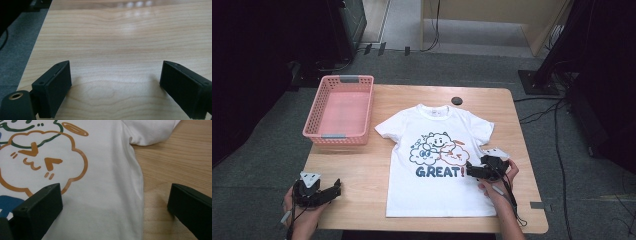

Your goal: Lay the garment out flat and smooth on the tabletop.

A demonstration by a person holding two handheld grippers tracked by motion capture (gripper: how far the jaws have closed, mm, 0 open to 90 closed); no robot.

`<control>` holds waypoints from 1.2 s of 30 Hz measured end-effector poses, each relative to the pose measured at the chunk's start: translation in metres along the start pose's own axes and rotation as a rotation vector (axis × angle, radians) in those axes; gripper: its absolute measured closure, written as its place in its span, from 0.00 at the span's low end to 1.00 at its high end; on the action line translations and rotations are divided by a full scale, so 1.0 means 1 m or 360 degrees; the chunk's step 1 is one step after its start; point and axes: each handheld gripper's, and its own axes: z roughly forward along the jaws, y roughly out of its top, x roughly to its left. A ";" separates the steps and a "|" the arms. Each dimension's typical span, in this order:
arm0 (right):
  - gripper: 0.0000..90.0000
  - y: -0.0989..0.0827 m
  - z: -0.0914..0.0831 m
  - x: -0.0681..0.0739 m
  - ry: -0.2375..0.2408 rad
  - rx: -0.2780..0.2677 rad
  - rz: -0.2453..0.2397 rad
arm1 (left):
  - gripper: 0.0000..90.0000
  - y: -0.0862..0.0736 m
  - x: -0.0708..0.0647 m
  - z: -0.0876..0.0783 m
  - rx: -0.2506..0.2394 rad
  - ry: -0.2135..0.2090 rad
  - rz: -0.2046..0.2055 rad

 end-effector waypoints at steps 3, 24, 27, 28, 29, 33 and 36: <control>0.00 0.000 0.000 0.000 0.0000 0.0001 0.0001 | 0.12 -0.003 0.005 -0.003 0.0003 -0.0012 -0.0007; 0.00 -0.001 -0.002 -0.005 0.0049 -0.0030 0.0067 | 0.12 -0.010 0.036 -0.007 -0.0030 -0.0095 0.0065; 0.00 -0.001 -0.002 -0.006 0.0064 -0.0036 0.0082 | 0.12 -0.008 0.037 -0.006 -0.0013 -0.0103 0.0074; 0.00 -0.001 -0.002 -0.007 0.0074 -0.0041 0.0090 | 0.12 -0.007 0.037 -0.006 -0.0010 -0.0105 0.0075; 0.00 -0.001 -0.003 -0.008 0.0090 -0.0047 0.0092 | 0.12 -0.007 0.037 -0.006 -0.0010 -0.0105 0.0075; 0.00 -0.002 -0.005 -0.011 0.0206 -0.0060 0.0095 | 0.12 -0.007 0.037 -0.006 -0.0010 -0.0105 0.0075; 0.00 -0.001 -0.010 -0.016 0.0229 -0.0087 0.0149 | 0.12 -0.008 0.037 -0.006 -0.0010 -0.0105 0.0075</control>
